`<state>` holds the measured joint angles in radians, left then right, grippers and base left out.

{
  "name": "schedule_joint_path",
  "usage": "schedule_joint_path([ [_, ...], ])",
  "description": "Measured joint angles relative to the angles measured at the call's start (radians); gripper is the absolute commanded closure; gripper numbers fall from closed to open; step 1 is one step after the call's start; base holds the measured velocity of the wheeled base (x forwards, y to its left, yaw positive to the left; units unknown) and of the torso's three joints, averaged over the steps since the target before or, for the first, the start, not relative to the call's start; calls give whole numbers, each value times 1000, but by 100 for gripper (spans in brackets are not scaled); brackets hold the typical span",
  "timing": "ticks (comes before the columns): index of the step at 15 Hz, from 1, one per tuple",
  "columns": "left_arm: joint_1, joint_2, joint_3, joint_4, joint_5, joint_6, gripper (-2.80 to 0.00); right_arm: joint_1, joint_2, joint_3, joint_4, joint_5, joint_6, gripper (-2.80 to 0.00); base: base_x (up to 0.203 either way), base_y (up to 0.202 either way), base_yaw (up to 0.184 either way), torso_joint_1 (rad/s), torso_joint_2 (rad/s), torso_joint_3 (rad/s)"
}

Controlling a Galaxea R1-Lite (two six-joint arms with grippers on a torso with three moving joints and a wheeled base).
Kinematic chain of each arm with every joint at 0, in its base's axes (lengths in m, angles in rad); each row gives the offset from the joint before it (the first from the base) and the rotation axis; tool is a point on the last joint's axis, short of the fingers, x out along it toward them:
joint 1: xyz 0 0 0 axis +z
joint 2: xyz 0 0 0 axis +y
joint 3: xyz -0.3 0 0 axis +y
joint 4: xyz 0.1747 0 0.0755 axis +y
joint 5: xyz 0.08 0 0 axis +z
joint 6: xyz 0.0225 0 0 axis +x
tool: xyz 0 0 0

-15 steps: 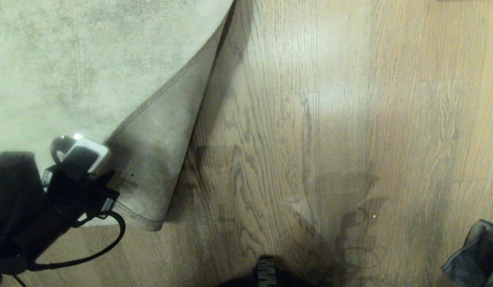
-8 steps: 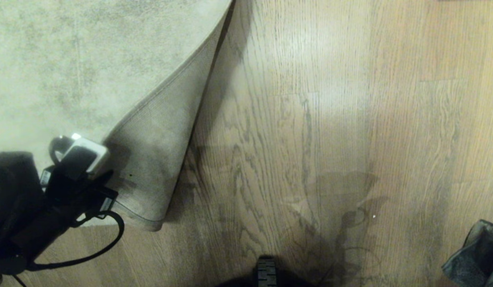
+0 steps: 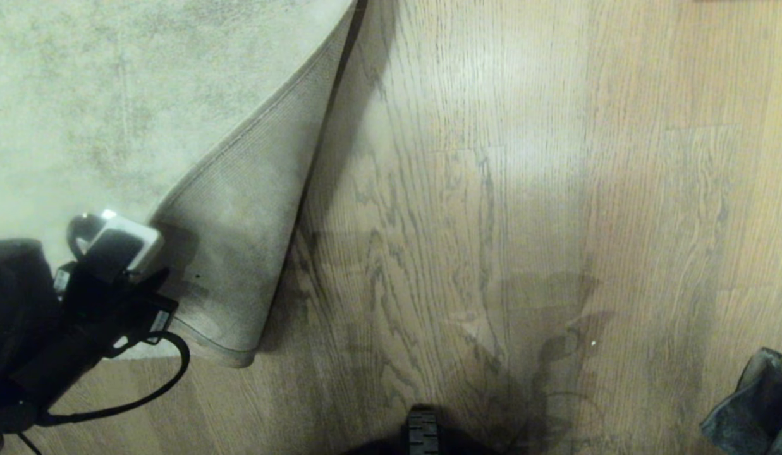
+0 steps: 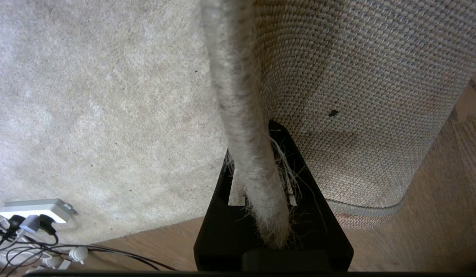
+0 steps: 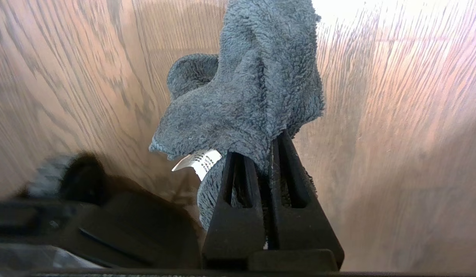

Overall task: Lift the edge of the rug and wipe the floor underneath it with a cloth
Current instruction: Lift up the carpet, then wipe the floor under the carpet with a rag

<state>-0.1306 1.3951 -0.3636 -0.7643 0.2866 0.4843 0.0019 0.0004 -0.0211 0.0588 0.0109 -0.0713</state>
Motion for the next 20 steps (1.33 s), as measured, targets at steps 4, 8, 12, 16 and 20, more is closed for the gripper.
schedule_joint_path([
  [4, 1, 1, 1, 3, -3, -1, 0, 1, 90, -91, -7, 81, -15, 0, 0, 0, 0, 0, 0, 0],
  [8, 0, 3, 2, 5, -3, 0, 0, 9, 402, -255, -36, 280, -56, 0, 0, 0, 0, 0, 0, 0],
  [12, 0, 6, 12, 5, -2, 1, 0, 129, 810, -335, -218, 389, -123, 0, 0, 0, 0, 0, 0, 0],
  [16, 0, 8, 17, 5, -1, 1, 0, 403, 1245, -364, -547, 317, -141, 0, 0, 0, 0, 0, 0, 0],
  [20, -1, 16, 18, 5, -1, 1, 0, 640, 1658, -511, -873, 226, -124, 0, 0, 0, 0, 0, 0, 0],
])
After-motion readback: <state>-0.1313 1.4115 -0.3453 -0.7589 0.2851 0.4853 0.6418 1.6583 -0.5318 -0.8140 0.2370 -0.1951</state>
